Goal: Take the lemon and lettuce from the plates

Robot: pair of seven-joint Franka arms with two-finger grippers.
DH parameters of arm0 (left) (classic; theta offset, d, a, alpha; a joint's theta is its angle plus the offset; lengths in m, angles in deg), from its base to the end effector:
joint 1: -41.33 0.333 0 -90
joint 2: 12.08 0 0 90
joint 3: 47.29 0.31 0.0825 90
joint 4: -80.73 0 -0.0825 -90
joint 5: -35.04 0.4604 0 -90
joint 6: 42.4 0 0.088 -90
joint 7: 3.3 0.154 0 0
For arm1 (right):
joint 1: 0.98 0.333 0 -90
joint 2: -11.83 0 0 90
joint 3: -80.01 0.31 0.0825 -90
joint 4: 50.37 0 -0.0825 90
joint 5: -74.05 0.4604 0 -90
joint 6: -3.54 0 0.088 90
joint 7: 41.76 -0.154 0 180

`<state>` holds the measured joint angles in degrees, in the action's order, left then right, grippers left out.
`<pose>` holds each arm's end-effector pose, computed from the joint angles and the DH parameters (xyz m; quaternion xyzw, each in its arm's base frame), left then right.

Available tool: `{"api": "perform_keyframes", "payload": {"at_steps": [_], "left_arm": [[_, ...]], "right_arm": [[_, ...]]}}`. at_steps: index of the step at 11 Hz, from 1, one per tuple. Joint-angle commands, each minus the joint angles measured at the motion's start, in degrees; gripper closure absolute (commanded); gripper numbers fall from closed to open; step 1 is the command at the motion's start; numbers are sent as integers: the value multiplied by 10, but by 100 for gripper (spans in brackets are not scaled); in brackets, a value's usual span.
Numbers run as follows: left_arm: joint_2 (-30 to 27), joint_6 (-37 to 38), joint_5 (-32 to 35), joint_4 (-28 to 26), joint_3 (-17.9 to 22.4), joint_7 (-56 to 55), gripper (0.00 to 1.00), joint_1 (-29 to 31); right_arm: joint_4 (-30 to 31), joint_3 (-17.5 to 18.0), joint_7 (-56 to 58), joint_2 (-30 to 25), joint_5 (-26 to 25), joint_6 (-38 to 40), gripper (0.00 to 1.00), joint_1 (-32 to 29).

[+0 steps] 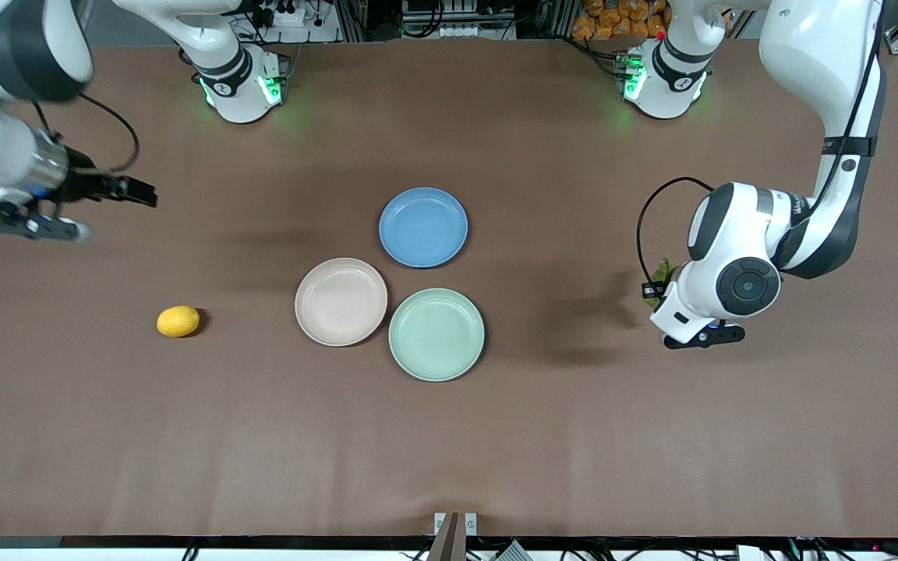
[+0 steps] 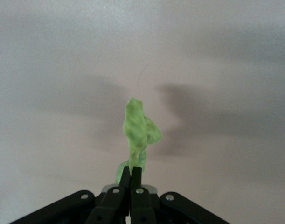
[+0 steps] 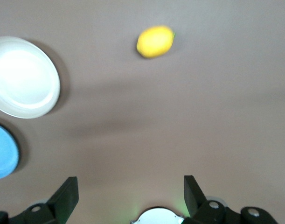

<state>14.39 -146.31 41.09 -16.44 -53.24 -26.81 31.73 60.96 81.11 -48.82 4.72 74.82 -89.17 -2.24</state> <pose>0.6519 -0.1655 0.2142 -0.9840 -0.0486 0.1516 0.0799 0.5656 0.0006 0.4492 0.9929 -0.0638 -0.1004 0.0006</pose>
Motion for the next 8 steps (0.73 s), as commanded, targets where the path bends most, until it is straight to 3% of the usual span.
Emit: {"api": "perform_keyframes", "payload": {"at_steps": [1, 2, 4, 8], "left_arm": [[-3, -2, 26, -7, -3, 15, 13, 4], [-3, -2, 26, -6, -3, 14, 0, 4], [-4, -2, 26, -3, -3, 15, 0, 5], [-4, -2, 27, -3, -3, 17, 0, 5]], "right_arm": [[-94, 2, 12, -46, 10, 83, 0, -3], [-116, 3, 20, -48, 9, 89, 0, -2], [-221, 1, 47, -46, 10, 150, 0, -11], [-293, -28, 104, -34, 5, 155, 0, -48]]}}
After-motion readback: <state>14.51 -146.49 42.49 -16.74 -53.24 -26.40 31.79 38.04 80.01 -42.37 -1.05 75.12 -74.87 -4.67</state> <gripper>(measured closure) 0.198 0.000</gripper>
